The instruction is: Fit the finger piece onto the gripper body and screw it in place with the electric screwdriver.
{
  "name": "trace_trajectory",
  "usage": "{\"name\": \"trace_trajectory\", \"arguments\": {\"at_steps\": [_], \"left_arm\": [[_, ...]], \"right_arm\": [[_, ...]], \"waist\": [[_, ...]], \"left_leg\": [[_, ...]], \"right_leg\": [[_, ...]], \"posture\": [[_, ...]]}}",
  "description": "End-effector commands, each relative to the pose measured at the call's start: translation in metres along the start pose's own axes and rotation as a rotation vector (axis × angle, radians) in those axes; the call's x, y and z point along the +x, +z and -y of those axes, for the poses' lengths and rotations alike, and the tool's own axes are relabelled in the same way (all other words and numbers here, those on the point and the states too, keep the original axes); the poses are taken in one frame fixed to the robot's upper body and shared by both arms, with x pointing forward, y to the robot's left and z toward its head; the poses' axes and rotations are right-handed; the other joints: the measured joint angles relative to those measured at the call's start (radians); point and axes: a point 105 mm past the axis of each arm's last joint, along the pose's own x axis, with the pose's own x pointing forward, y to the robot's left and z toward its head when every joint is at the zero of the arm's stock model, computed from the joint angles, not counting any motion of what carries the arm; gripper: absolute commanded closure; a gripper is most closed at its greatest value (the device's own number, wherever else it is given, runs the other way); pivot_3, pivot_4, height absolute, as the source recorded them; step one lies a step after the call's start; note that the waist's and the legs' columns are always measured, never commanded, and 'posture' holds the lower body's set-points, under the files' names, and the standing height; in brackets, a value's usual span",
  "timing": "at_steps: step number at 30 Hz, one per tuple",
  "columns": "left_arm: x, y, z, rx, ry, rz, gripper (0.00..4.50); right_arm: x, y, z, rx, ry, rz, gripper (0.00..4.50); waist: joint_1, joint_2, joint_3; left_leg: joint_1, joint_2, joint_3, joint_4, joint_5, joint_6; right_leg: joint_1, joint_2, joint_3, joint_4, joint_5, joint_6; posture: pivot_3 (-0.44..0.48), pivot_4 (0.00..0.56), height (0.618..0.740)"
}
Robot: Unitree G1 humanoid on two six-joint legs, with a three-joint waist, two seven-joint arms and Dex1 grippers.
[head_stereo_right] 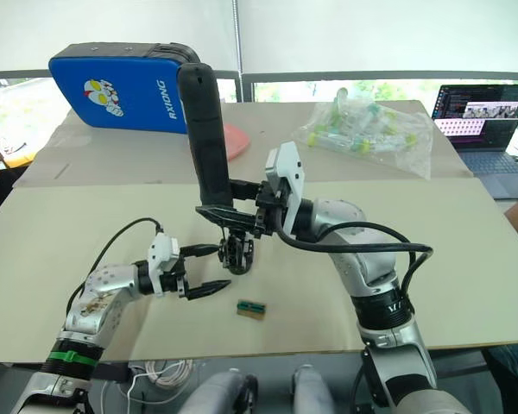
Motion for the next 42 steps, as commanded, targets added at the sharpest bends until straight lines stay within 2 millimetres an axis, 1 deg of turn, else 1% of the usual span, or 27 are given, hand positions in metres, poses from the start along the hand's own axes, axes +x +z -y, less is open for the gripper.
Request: {"name": "trace_trajectory", "arguments": {"at_steps": [1, 7, 11, 18, 27, 38, 40, 42], "left_arm": [[0.006, 0.002, -0.001, 0.024, 0.007, 0.008, 0.0], [0.016, -0.007, -0.005, 0.015, 0.036, -0.015, 0.0], [0.022, -0.008, -0.009, 0.021, 0.042, -0.011, 0.0], [0.025, -0.01, -0.015, 0.035, 0.054, -0.012, 0.0], [0.029, -0.015, -0.017, 0.041, 0.044, -0.007, 0.0], [0.036, -0.019, -0.015, 0.021, 0.012, -0.001, 0.0], [0.038, -0.02, -0.014, 0.017, 0.005, -0.004, 0.56], [0.039, -0.021, -0.013, 0.016, 0.001, -0.005, 1.33]], "right_arm": [[0.003, 0.018, -0.008, -0.077, 0.036, 0.061, 2.54], [0.002, 0.017, -0.007, -0.08, 0.033, 0.056, 2.54], [0.002, 0.017, -0.006, -0.081, 0.033, 0.054, 2.54], [0.003, 0.017, -0.004, -0.083, 0.031, 0.051, 2.54], [0.003, 0.017, -0.002, -0.082, 0.028, 0.048, 2.54], [0.003, 0.016, -0.001, -0.081, 0.026, 0.038, 2.54], [0.003, 0.016, -0.001, -0.079, 0.023, 0.034, 2.54], [0.003, 0.015, 0.0, -0.078, 0.02, 0.031, 2.54]], "waist": [[-0.001, 0.0, 0.0], [-0.001, 0.0, 0.0], [-0.002, 0.0, 0.0], [-0.002, 0.0, 0.0], [0.0, 0.0, 0.0], [0.009, 0.0, -0.001], [0.01, 0.0, -0.001], [0.011, 0.0, -0.001]], "left_leg": [[0.0, 0.0, 0.0, 0.0, 0.0, 0.0], [0.0, 0.0, 0.0, 0.0, 0.0, 0.0], [0.0, 0.0, 0.0, 0.001, -0.001, 0.002], [0.0, 0.0, 0.0, 0.002, -0.001, 0.002], [0.0, 0.0, 0.0, 0.003, -0.001, 0.002], [0.004, 0.0, 0.0, 0.004, -0.002, 0.004], [0.004, 0.0, 0.0, 0.004, -0.002, 0.004], [0.004, 0.0, 0.0, 0.004, -0.002, 0.004]], "right_leg": [[0.0, 0.0, 0.0, 0.001, 0.0, 0.0], [0.0, 0.0, 0.001, 0.005, 0.0, 0.0], [0.0, 0.0, 0.001, 0.006, 0.0, 0.0], [0.0, 0.0, 0.001, 0.006, 0.0, 0.0], [0.0, 0.0, 0.0, 0.007, 0.0, 0.0], [0.001, 0.0, 0.0, 0.007, 0.0, 0.0], [0.001, 0.0, 0.0, 0.007, 0.0, 0.0], [0.001, 0.0, 0.0, 0.007, 0.0, 0.0]], "posture": [[0.0, 0.15, 0.74], [0.0, 0.15, 0.74], [0.0, 0.15, 0.74], [0.0, 0.15, 0.74], [0.0, 0.15, 0.74], [0.0, 0.15, 0.74], [0.0, 0.15, 0.74], [0.0, 0.15, 0.74]]}}
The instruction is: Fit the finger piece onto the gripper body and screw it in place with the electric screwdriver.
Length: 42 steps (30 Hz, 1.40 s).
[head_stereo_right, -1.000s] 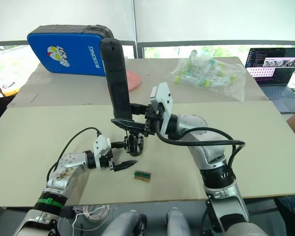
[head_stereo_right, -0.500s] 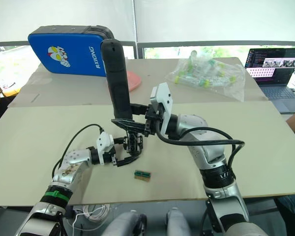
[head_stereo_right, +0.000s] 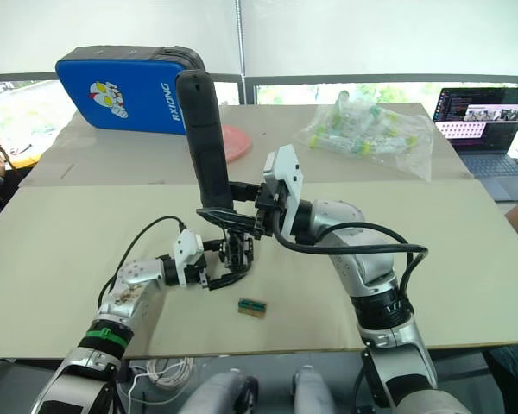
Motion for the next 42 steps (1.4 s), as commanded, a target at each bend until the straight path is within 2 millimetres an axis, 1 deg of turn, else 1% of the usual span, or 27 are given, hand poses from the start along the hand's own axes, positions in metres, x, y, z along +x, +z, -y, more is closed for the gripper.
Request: {"name": "trace_trajectory", "arguments": {"at_steps": [1, 2, 8, 17, 22, 30, 34, 39, 42], "left_arm": [[0.006, -0.007, 0.006, -0.012, -0.024, -0.017, 1.85], [0.007, -0.007, 0.006, -0.012, -0.027, -0.016, 2.2], [0.009, -0.006, 0.007, -0.008, -0.037, -0.017, 2.2], [0.007, -0.004, 0.009, -0.008, -0.04, -0.049, 2.2], [0.007, -0.004, 0.01, -0.027, -0.043, -0.08, 2.2], [0.004, -0.003, 0.01, -0.043, -0.039, -0.095, 2.2], [0.003, -0.003, 0.011, -0.047, -0.036, -0.097, 2.2], [0.002, -0.004, 0.011, -0.053, -0.035, -0.101, 2.2], [0.002, -0.003, 0.012, -0.054, -0.035, -0.101, 2.2]], "right_arm": [[0.003, 0.017, -0.002, -0.061, 0.02, 0.044, 2.54], [0.003, 0.017, -0.002, -0.06, 0.019, 0.042, 2.54], [0.002, 0.013, 0.001, -0.051, 0.008, 0.024, 2.54], [0.001, -0.003, 0.009, -0.024, -0.034, -0.054, 2.54], [0.003, -0.012, 0.012, -0.005, -0.049, -0.068, 2.54], [0.004, -0.03, 0.005, 0.039, -0.014, -0.124, 2.54], [0.004, -0.034, 0.0, 0.056, 0.009, -0.143, 2.54], [0.005, -0.041, -0.005, 0.059, 0.019, -0.159, 2.54], [0.005, -0.047, -0.005, 0.096, 0.007, -0.165, 2.54]], "waist": [[0.001, 0.0, 0.0], [0.003, 0.0, 0.0], [0.007, 0.0, -0.001], [0.007, 0.0, -0.002], [0.006, 0.0, -0.004], [0.004, 0.0, -0.005], [0.003, 0.001, -0.006], [0.001, 0.001, -0.007], [-0.001, 0.001, -0.007]], "left_leg": [[0.0, 0.0, 0.0, 0.0, 0.0, 0.0], [0.0, 0.0, 0.0, 0.0, 0.0, 0.0], [0.001, 0.0, 0.0, 0.0, 0.0, 0.001], [0.002, 0.0, 0.0, 0.0, -0.001, 0.001], [0.003, 0.0, 0.0, 0.0, -0.001, 0.001], [0.006, 0.0, 0.0, 0.0, -0.001, 0.001], [0.007, 0.0, 0.0, -0.001, -0.001, 0.001], [0.011, 0.001, 0.0, -0.003, -0.002, 0.002], [0.013, 0.001, -0.001, -0.003, -0.003, 0.003]], "right_leg": [[0.0, 0.0, 0.0, 0.0, 0.0, 0.0], [0.0, 0.0, 0.0, 0.0, 0.0, 0.0], [0.001, 0.0, 0.0, 0.0, 0.0, 0.0], [0.001, 0.0, 0.0, 0.0, 0.0, 0.0], [0.002, 0.0, 0.0, 0.0, 0.0, 0.0], [0.005, 0.001, 0.0, 0.0, 0.0, 0.0], [0.006, 0.001, 0.0, -0.001, 0.0, 0.0], [0.011, 0.001, 0.0, -0.003, 0.0, 0.0], [0.014, 0.001, -0.001, -0.006, -0.001, 0.0]], "posture": [[0.0, 0.15, 0.74], [0.0, 0.15, 0.74], [0.0, 0.15, 0.74], [0.0, 0.15, 0.74], [0.0, 0.15, 0.74], [0.0, 0.15, 0.74], [0.0, 0.15, 0.74], [0.0, 0.15, 0.74], [0.0, 0.15, 0.74]]}}
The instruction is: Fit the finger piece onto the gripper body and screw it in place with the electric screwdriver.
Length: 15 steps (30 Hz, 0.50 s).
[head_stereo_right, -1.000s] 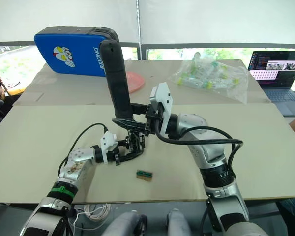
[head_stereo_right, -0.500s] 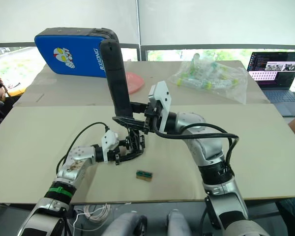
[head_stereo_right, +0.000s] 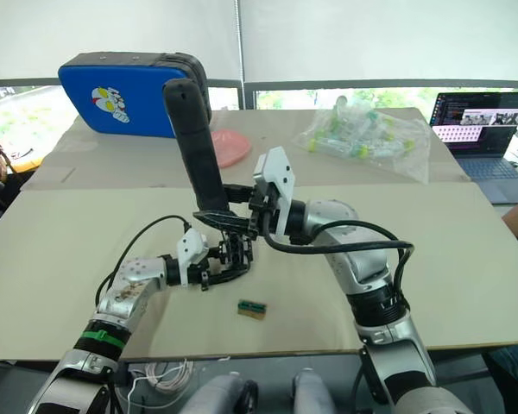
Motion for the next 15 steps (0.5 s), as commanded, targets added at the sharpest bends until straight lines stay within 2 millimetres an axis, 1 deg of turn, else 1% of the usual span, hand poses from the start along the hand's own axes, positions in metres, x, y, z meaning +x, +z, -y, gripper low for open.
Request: {"name": "trace_trajectory", "arguments": {"at_steps": [1, 3, 5, 10, 15], "left_arm": [[0.002, -0.003, 0.008, -0.016, -0.033, -0.009, 2.2], [0.002, -0.002, 0.009, -0.016, -0.033, -0.007, 2.2], [0.002, -0.002, 0.009, -0.017, -0.032, -0.006, 2.2], [0.001, -0.003, 0.011, -0.02, -0.027, -0.006, 2.2], [0.001, -0.003, 0.012, -0.02, -0.027, -0.006, 2.2]], "right_arm": [[-0.001, -0.038, -0.005, 0.11, 0.0, -0.117, 2.54], [-0.003, -0.046, -0.005, 0.129, -0.005, -0.144, 2.54], [-0.004, -0.049, -0.004, 0.132, -0.012, -0.153, 2.54], [-0.004, -0.046, 0.001, 0.111, -0.032, -0.138, 2.54], [-0.004, -0.04, 0.001, 0.104, -0.021, -0.116, 2.54]], "waist": [[-0.002, 0.0, -0.001], [-0.003, 0.001, -0.003], [-0.004, 0.001, -0.006], [-0.004, 0.0, -0.008], [-0.004, 0.0, -0.008]], "left_leg": [[0.001, 0.0, 0.0, -0.001, 0.0, 0.0], [0.002, 0.0, 0.0, -0.002, -0.001, 0.001], [0.003, 0.0, 0.0, -0.003, -0.001, 0.001], [0.007, 0.0, 0.0, -0.006, -0.001, 0.001], [0.007, 0.0, 0.0, -0.006, -0.001, 0.001]], "right_leg": [[0.001, 0.0, 0.0, -0.002, 0.0, 0.0], [0.002, 0.0, 0.0, -0.003, 0.0, 0.0], [0.003, 0.0, 0.0, -0.005, 0.0, 0.0], [0.006, 0.0, 0.0, -0.007, 0.0, 0.0], [0.006, 0.0, 0.0, -0.007, 0.0, 0.0]], "posture": [[0.0, 0.15, 0.74], [0.0, 0.15, 0.74], [0.0, 0.15, 0.74], [0.0, 0.15, 0.74], [0.0, 0.15, 0.74]]}}
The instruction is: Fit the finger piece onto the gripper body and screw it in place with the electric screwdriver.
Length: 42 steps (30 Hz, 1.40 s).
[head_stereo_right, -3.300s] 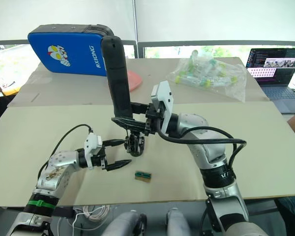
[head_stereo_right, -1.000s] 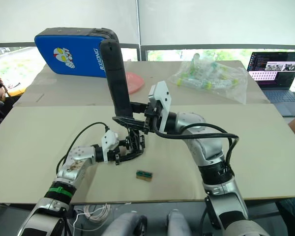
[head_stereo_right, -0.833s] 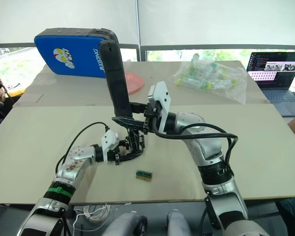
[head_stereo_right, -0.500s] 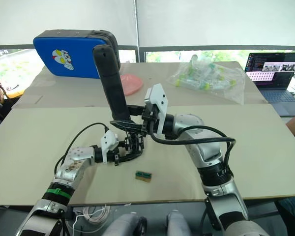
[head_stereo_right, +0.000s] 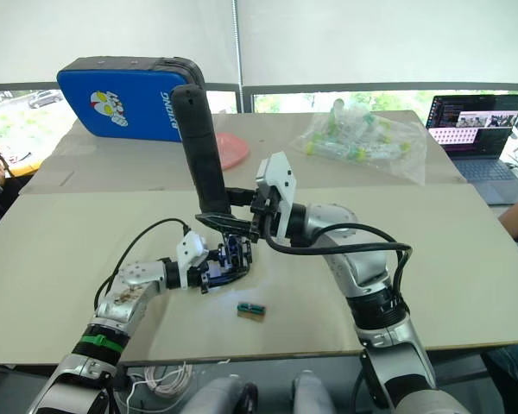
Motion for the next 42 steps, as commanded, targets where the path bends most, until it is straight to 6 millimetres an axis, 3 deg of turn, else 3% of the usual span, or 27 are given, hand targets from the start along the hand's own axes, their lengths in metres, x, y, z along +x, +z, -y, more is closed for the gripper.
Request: {"name": "trace_trajectory", "arguments": {"at_steps": [1, 12, 16, 20, 32, 34, 37, 42], "left_arm": [[0.003, 0.0, 0.009, -0.008, -0.043, 0.001, 2.2], [0.004, -0.002, 0.008, -0.01, -0.039, -0.003, 2.2], [0.004, -0.006, 0.007, -0.015, -0.024, -0.015, 2.2], [0.004, -0.009, 0.007, -0.017, -0.019, -0.02, 2.2], [0.004, -0.015, 0.003, -0.025, 0.007, -0.057, 2.2], [0.003, -0.015, 0.002, -0.033, 0.013, -0.055, 1.17], [0.0, -0.018, 0.002, -0.022, 0.023, -0.064, 0.06], [-0.017, -0.021, 0.002, -0.008, 0.045, -0.068, 0.06]], "right_arm": [[-0.002, -0.032, -0.001, 0.081, -0.008, -0.111, 2.54], [0.004, 0.0, -0.005, -0.007, 0.043, -0.016, 2.54], [0.003, 0.039, -0.009, -0.085, 0.087, 0.091, 2.54], [0.002, 0.062, -0.014, -0.142, 0.123, 0.162, 2.54], [-0.006, 0.075, -0.024, -0.186, 0.187, 0.224, 2.54], [-0.008, 0.078, -0.026, -0.193, 0.198, 0.237, 2.54], [-0.008, 0.082, -0.032, -0.22, 0.22, 0.234, 2.54], [-0.012, 0.1, -0.05, -0.221, 0.293, 0.285, 2.54]], "waist": [[0.0, 0.0, 0.0], [0.0, 0.0, 0.0], [0.001, 0.0, 0.0], [0.003, 0.0, 0.001], [0.009, 0.0, 0.001], [0.01, 0.0, 0.001], [0.009, 0.0, 0.001], [0.0, 0.0, 0.001]], "left_leg": [[0.0, 0.0, 0.0, 0.0, 0.0, 0.0], [-0.001, 0.0, 0.0, 0.0, 0.0, 0.0], [-0.002, 0.0, 0.0, 0.0, 0.0, 0.0], [-0.007, 0.0, 0.0, 0.0, 0.0, 0.0], [-0.009, 0.0, -0.001, 0.0, 0.0, 0.0], [-0.009, 0.0, -0.001, 0.0, 0.0, 0.0], [-0.008, 0.0, -0.001, 0.0, 0.0, 0.0], [-0.009, 0.0, -0.001, 0.0, 0.0, 0.0]], "right_leg": [[0.0, 0.0, 0.0, 0.0, 0.0, 0.0], [0.0, 0.0, 0.0, -0.001, 0.0, 0.0], [-0.002, 0.0, 0.0, -0.001, 0.0, 0.0], [-0.006, 0.0, 0.0, -0.001, 0.0, 0.0], [-0.007, -0.001, 0.0, -0.002, 0.0, 0.0], [-0.006, -0.001, 0.0, -0.002, 0.0, 0.0], [-0.007, -0.001, 0.0, -0.001, 0.0, 0.0], [-0.006, 0.0, 0.001, -0.001, 0.0, 0.0]], "posture": [[0.0, 0.15, 0.74], [0.0, 0.15, 0.74], [0.0, 0.15, 0.74], [0.0, 0.15, 0.74], [0.0, 0.15, 0.74], [0.0, 0.15, 0.74], [0.0, 0.15, 0.74], [0.0, 0.15, 0.74]]}}
